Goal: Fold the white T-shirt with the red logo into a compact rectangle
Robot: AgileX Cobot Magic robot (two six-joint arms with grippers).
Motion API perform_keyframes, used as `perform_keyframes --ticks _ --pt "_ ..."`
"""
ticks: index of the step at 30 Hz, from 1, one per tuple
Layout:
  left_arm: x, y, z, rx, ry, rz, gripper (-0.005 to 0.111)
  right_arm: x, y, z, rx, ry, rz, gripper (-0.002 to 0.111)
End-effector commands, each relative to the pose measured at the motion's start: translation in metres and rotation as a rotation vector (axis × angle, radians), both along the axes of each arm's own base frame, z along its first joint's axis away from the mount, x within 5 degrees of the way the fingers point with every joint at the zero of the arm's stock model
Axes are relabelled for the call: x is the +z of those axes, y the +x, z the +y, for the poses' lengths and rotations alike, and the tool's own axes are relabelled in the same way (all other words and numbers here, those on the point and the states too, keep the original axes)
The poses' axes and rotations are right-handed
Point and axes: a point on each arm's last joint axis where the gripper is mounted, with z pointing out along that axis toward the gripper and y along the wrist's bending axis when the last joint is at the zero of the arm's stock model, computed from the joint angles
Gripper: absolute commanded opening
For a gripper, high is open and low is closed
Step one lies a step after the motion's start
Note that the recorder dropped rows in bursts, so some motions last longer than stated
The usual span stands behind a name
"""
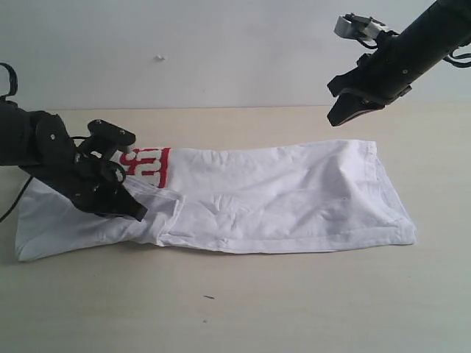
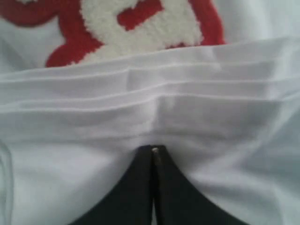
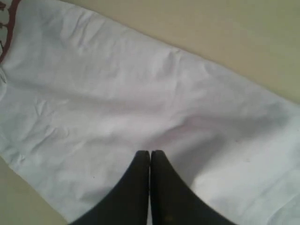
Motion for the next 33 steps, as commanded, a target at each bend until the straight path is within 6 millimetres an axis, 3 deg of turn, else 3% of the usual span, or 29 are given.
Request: perform_keyframes --ticks 1,8,11,16,25,28,33 --pt "-0.005 0.0 0.009 0.004 0.022 0.025 0.0 0.001 -0.002 0.0 0.013 -0.02 0.004 0.003" --pt "0.063 0.009 0.008 0.101 -0.11 -0.244 0.0 -0.016 -0.008 0.002 0.06 0.002 0.132 0.003" --pt "0.074 0.015 0.008 0.17 -0.169 -0.332 0.0 -0.032 -0.007 -0.001 0.054 -0.029 0.187 0.003" --pt "0.048 0.023 0.016 0.158 -0.111 -0.318 0.0 -0.055 -0.006 -0.008 0.028 -0.11 0.259 0.0" --pt "-0.001 0.041 0.081 0.337 -0.068 -0.138 0.0 -0.061 0.002 -0.016 -0.062 -0.181 0.2 0.0" --pt "-0.006 0.04 0.09 0.335 -0.05 -0.093 0.0 -0.067 0.004 -0.017 -0.079 -0.186 0.21 0.0" --pt "-0.007 0.039 0.104 0.389 -0.058 -0.055 0.0 -0.095 0.001 -0.021 -0.073 -0.233 0.303 0.0"
